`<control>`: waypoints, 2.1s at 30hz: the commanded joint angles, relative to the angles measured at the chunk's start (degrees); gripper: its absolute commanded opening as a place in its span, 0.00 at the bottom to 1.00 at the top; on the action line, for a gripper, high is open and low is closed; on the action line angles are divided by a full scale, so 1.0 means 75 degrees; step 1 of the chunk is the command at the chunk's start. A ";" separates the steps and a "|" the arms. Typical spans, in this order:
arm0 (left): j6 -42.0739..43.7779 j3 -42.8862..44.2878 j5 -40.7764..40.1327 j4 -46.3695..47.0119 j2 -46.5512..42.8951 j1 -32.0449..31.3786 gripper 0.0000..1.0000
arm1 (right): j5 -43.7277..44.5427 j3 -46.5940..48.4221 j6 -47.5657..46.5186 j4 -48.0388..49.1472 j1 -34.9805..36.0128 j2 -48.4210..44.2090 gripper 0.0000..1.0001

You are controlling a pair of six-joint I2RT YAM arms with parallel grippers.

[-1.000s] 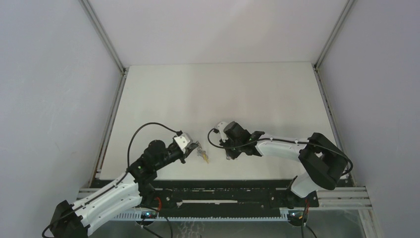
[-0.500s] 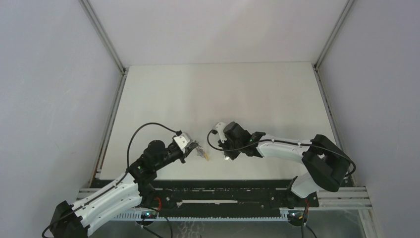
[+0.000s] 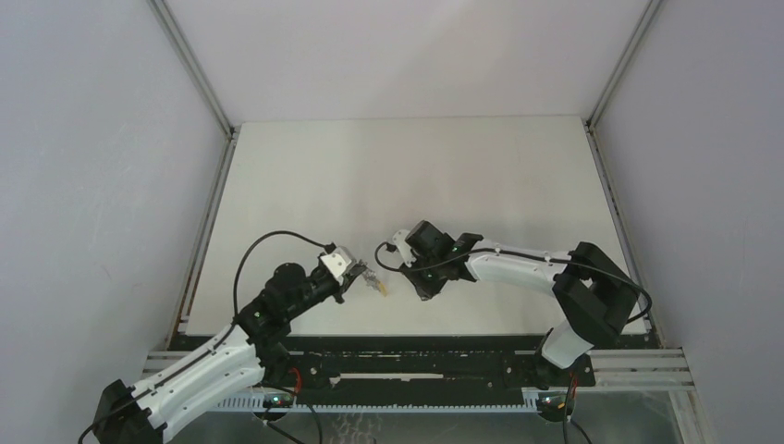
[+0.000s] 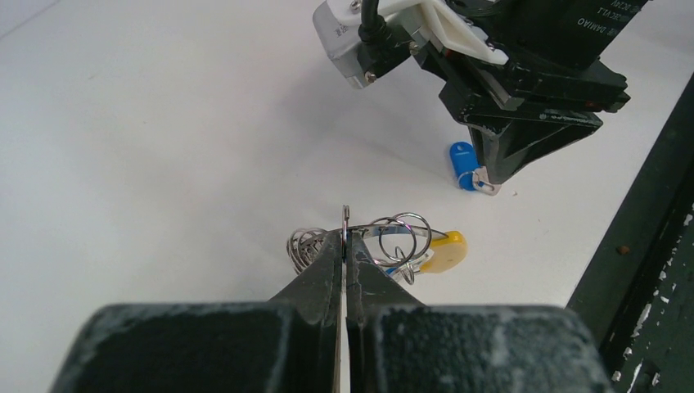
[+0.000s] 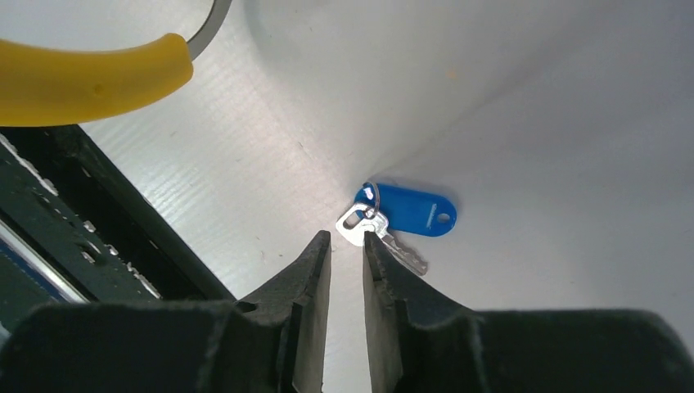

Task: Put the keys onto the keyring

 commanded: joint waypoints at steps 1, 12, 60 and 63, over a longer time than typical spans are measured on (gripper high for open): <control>-0.0135 -0.0118 -0.0436 0.0372 -0.0378 0.0042 0.00 | -0.0219 0.0732 -0.0450 -0.0792 0.0054 0.0132 0.21; -0.0258 -0.0280 -0.0825 0.0380 -0.0824 0.0064 0.00 | -0.1006 0.2139 -0.0626 -0.2074 -0.0259 0.1326 0.22; -0.0223 -0.0283 -0.0819 0.0269 -0.1065 0.0071 0.00 | -0.1345 0.3144 -0.0698 -0.2631 -0.0785 0.2693 0.11; -0.0231 -0.0276 -0.0772 0.0297 -0.1030 0.0077 0.00 | -0.1332 0.3141 -0.0733 -0.2716 -0.0785 0.2639 0.04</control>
